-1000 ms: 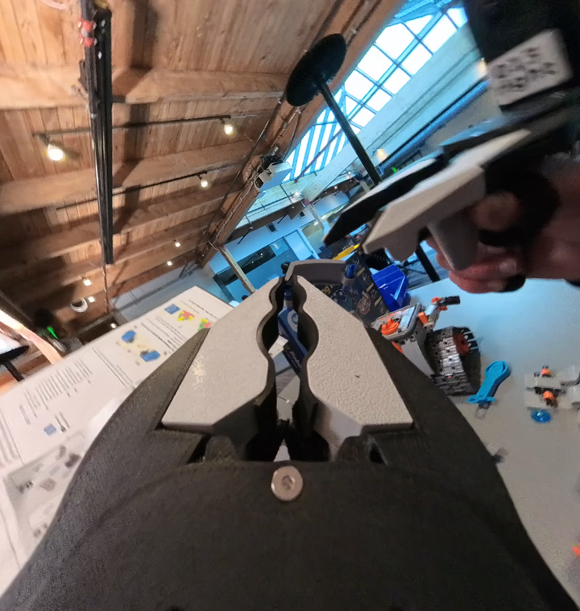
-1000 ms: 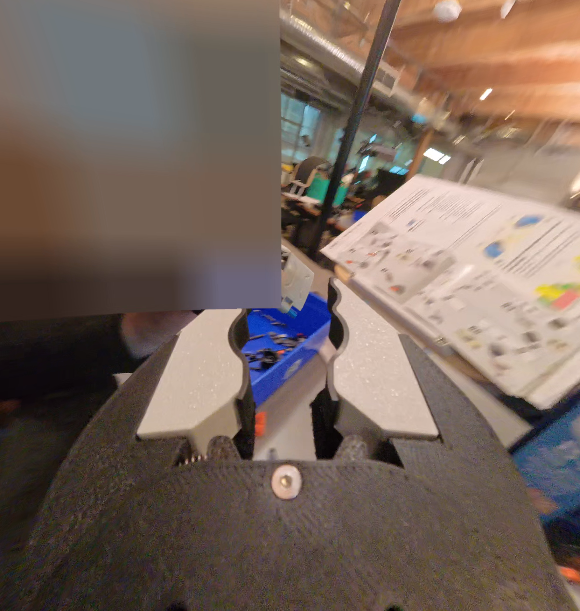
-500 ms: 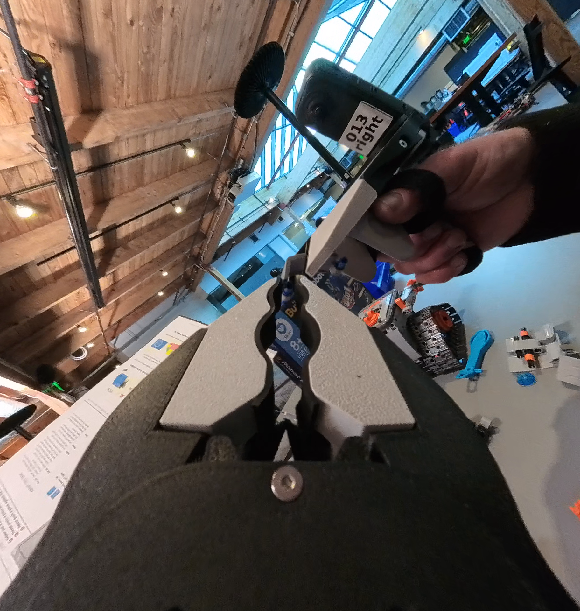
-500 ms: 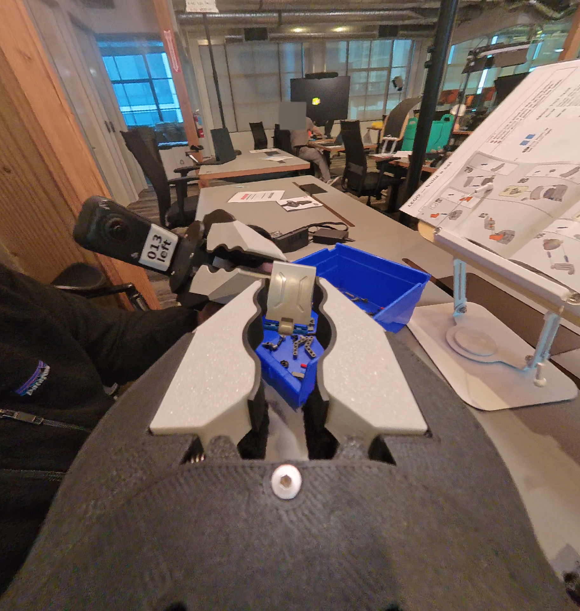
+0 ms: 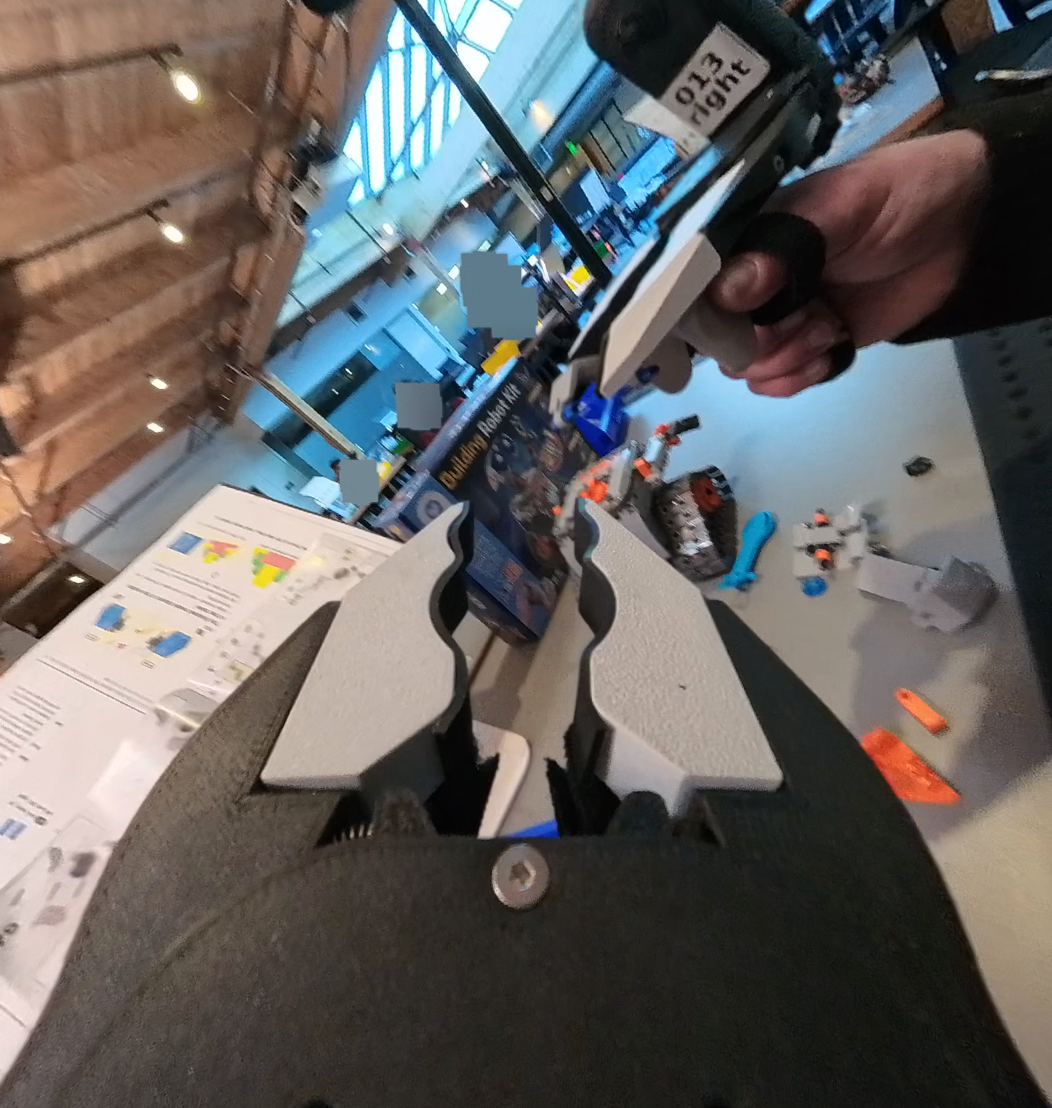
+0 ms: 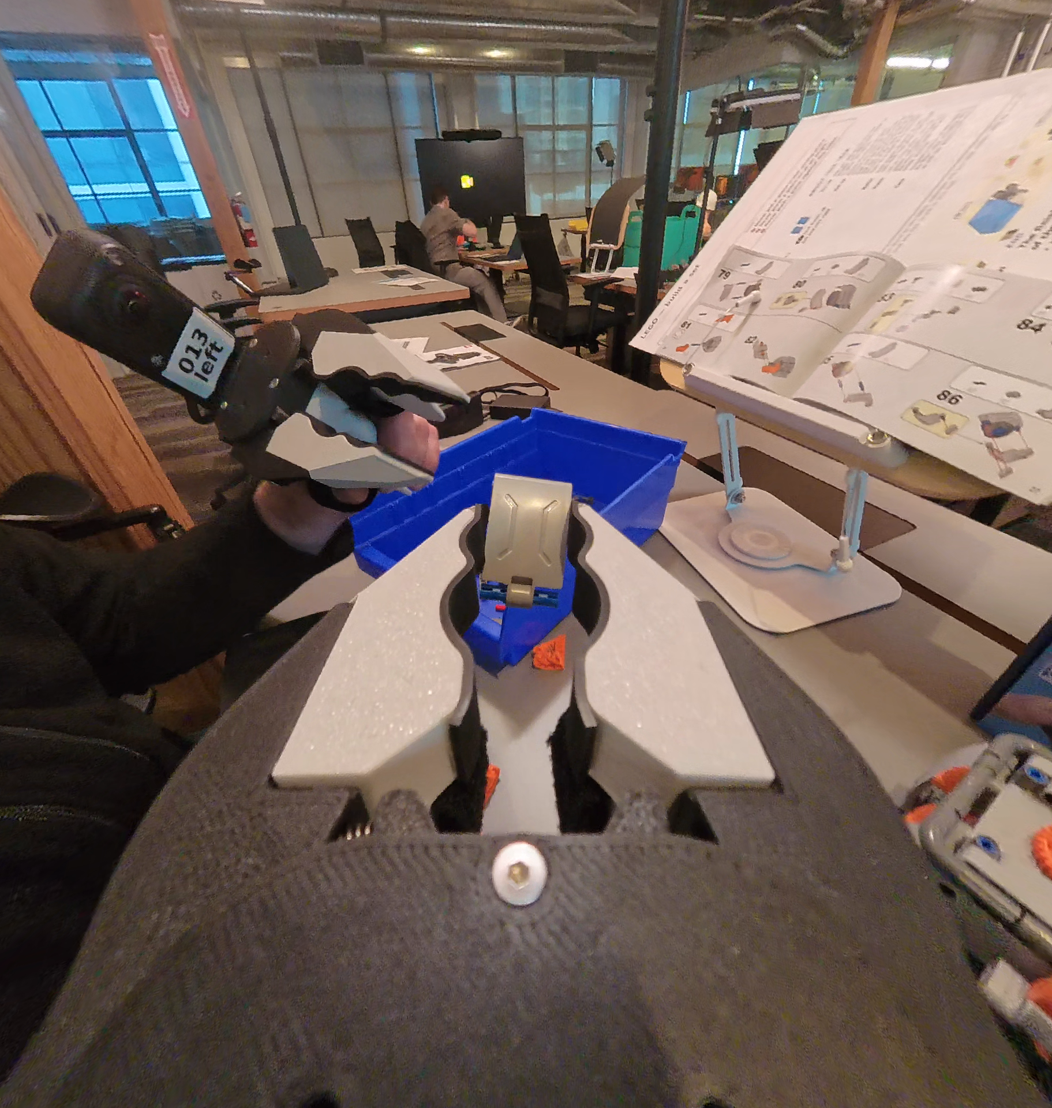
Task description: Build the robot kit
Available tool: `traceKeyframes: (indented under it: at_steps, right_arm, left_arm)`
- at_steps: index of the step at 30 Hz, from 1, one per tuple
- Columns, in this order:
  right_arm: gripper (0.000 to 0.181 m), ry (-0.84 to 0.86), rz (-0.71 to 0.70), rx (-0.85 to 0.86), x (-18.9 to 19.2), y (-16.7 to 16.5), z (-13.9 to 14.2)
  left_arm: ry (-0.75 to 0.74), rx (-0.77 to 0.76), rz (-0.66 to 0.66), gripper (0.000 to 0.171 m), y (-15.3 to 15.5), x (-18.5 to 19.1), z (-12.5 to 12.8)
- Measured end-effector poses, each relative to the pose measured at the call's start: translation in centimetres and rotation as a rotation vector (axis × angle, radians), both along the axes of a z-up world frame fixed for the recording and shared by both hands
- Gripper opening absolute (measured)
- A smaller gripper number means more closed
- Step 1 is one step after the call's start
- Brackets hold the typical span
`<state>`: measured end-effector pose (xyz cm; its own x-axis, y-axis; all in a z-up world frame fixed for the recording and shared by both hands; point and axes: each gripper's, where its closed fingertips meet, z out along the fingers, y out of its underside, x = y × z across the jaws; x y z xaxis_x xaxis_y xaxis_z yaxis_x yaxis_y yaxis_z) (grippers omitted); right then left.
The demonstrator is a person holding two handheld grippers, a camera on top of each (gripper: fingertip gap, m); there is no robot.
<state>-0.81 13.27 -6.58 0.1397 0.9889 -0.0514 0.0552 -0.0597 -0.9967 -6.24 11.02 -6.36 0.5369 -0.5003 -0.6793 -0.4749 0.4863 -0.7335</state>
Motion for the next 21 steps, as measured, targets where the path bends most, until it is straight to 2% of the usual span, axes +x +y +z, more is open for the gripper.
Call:
traceKeyframes:
  at_steps: [5, 13, 21]
  right_arm:
    - [0.025, -0.016, -0.042, -0.004, 2.0, -0.1, -1.3]
    - [0.025, -0.014, -0.091, -0.009, 4.1, -0.1, -2.7]
    - [0.025, -0.159, -0.173, -0.01, 7.3, 0.3, -6.3]
  left_arm:
    - [0.095, -0.11, 0.045, 0.033, -1.1, -0.3, -3.2]
    - [0.138, -0.234, 0.088, 0.035, -2.1, -0.8, -6.3]
    - [0.226, -0.444, 0.09, 0.038, -3.2, -0.5, -11.6]
